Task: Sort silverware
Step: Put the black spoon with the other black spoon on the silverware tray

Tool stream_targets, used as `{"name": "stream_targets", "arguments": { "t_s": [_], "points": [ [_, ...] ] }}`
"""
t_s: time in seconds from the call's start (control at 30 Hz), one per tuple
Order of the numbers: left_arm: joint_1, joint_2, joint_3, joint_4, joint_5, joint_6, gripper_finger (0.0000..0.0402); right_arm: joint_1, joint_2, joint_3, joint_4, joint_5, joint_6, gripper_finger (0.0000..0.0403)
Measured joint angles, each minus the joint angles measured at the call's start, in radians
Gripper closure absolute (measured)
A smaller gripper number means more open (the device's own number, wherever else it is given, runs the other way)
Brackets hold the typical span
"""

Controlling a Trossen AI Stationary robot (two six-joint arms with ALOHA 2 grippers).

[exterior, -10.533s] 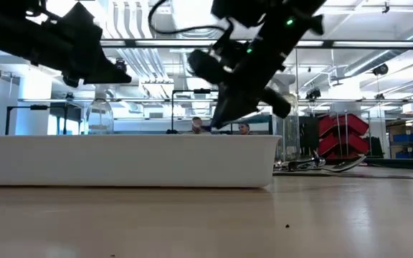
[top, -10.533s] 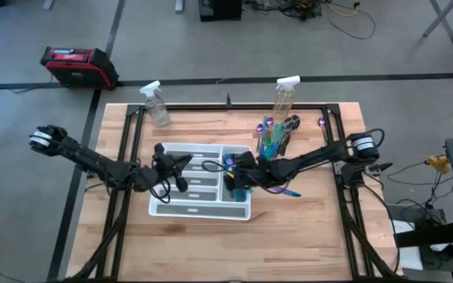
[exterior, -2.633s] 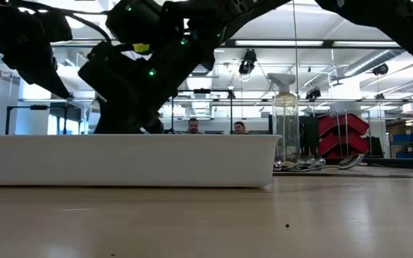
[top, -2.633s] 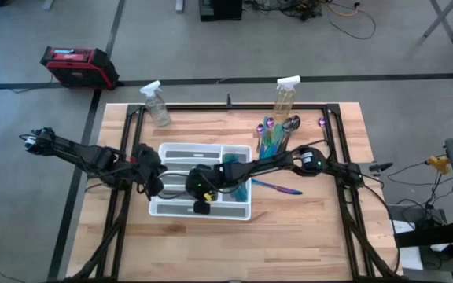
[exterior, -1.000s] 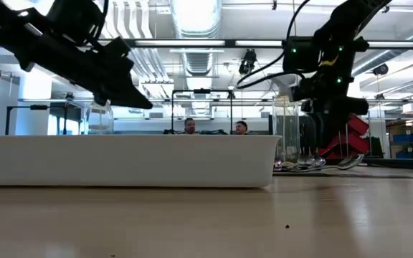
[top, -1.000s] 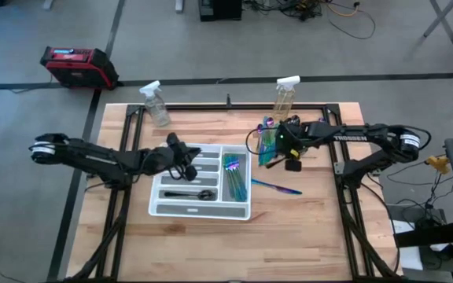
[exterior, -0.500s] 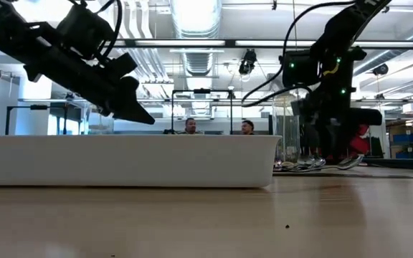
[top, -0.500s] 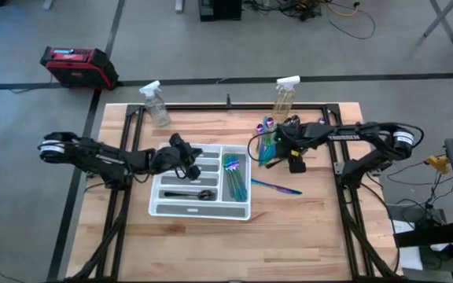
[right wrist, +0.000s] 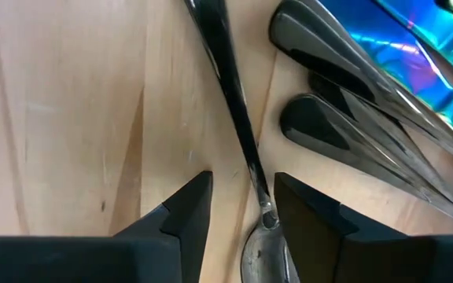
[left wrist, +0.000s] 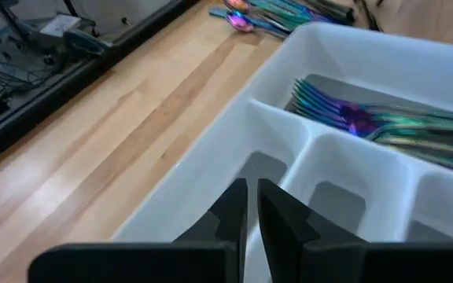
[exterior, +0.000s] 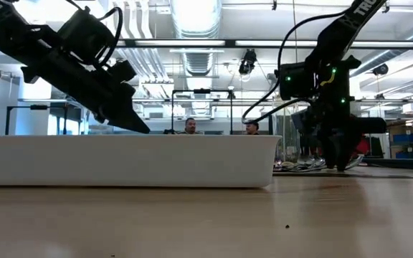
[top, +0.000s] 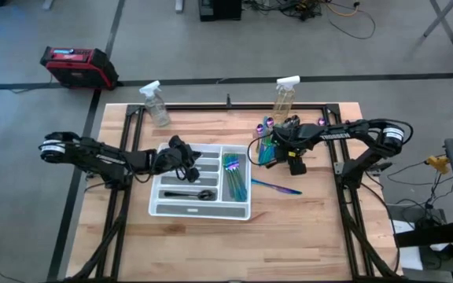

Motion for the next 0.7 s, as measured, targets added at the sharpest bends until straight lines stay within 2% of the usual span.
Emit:
{"name": "stream_targets", "arguments": {
  "t_s": [0.17,0.37,0.57,0.7],
  "points": [
    [-0.008,-0.015,0.002,-0.053,0.032,-0.044,0.0371,-0.002,0.000,-0.002,0.000,-0.050,-0.001,0.0304],
    [-0.040,-0.099,0.002,-0.090,0.033,-0.062,0.0365,0.001,0.001,-0.002,-0.008,-0.068,0.011,0.0390],
    [-0.097,-0.253,0.002,-0.171,0.049,-0.109,0.0365,0.030,-0.026,-0.006,-0.030,-0.077,0.079,0.0399],
    [-0.123,-0.340,0.002,-0.284,0.049,-0.214,0.0365,0.093,-0.108,0.003,-0.104,-0.087,0.177,0.0401]
  ]
}}
